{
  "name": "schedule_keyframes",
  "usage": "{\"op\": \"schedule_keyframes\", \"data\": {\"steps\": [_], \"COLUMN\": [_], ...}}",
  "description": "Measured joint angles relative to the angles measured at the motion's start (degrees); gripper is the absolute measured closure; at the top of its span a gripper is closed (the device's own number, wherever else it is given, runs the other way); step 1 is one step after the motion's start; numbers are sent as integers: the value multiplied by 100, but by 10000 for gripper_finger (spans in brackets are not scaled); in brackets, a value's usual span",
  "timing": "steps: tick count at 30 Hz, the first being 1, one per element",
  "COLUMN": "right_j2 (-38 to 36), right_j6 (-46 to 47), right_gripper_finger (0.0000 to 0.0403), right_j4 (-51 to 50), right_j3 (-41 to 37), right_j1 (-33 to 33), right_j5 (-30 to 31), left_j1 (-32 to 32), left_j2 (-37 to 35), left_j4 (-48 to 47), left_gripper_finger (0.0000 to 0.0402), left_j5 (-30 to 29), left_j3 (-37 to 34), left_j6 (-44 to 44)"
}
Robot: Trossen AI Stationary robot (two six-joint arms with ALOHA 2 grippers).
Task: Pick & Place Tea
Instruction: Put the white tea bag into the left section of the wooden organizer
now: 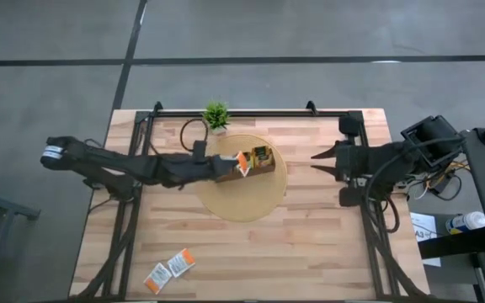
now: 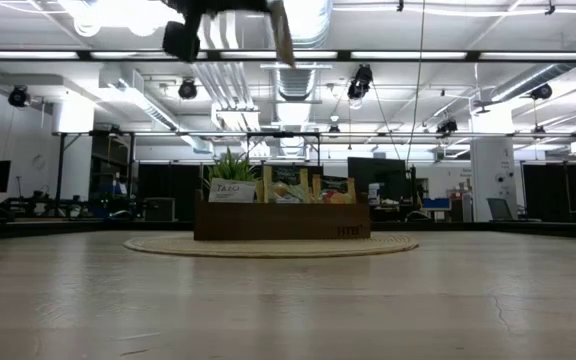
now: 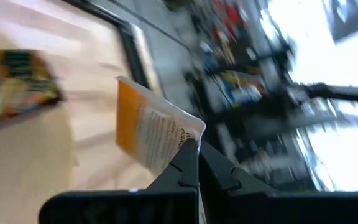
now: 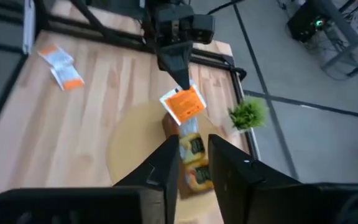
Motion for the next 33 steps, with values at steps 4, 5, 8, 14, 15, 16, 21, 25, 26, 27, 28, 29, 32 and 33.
{"op": "schedule_keyframes", "data": {"steps": [4, 5, 8, 14, 15, 16, 21, 25, 26, 27, 28, 29, 32, 33], "right_j2": [21, 27, 76, 282, 330, 366, 537, 664, 696, 738, 773, 810, 941, 993], "right_j6": [32, 35, 36, -28, -30, -32, -36, -158, -210, -275, -351, -430, -691, -790], "right_gripper_finger": [292, 285, 264, 231, 226, 221, 206, 204, 204, 204, 204, 204, 204, 204], "right_j4": [371, 482, 866, 1221, 1207, 1205, 1195, 1189, 1185, 1188, 1186, 1184, 1186, 1186], "right_j3": [2, 1, -29, -43, -44, -44, -46, -46, -46, -46, -46, -46, -46, -46], "right_j1": [-141, -183, -339, -607, -646, -680, -721, -719, -717, -715, -715, -715, -715, -715], "right_j5": [-335, -485, -1020, -1471, -1496, -1513, -1511, -1396, -1275, -1115, -919, -712, -67, 148], "left_j1": [48, 61, 74, 71, 71, 71, 71, 88, 90, 93, 93, 97, 100, 100], "left_j2": [-343, -413, -587, -770, -784, -793, -784, -737, -731, -728, -726, -723, -723, -721], "left_j4": [20, 2, 10, 0, -4, -14, -10, -2, 21, 110, 239, 396, 930, 1107], "left_gripper_finger": [401, 401, 401, 401, 401, 401, 401, 401, 401, 401, 401, 401, 401, 401], "left_j5": [993, 1236, 1919, 2519, 2560, 2620, 2556, 1730, 1401, 1034, 671, 295, -568, -764], "left_j3": [116, 146, 277, 470, 472, 474, 475, 461, 461, 453, 447, 445, 437, 437], "left_j6": [740, 889, 1306, 1756, 1785, 1790, 1697, 1270, 1118, 971, 827, 704, 538, 538]}}
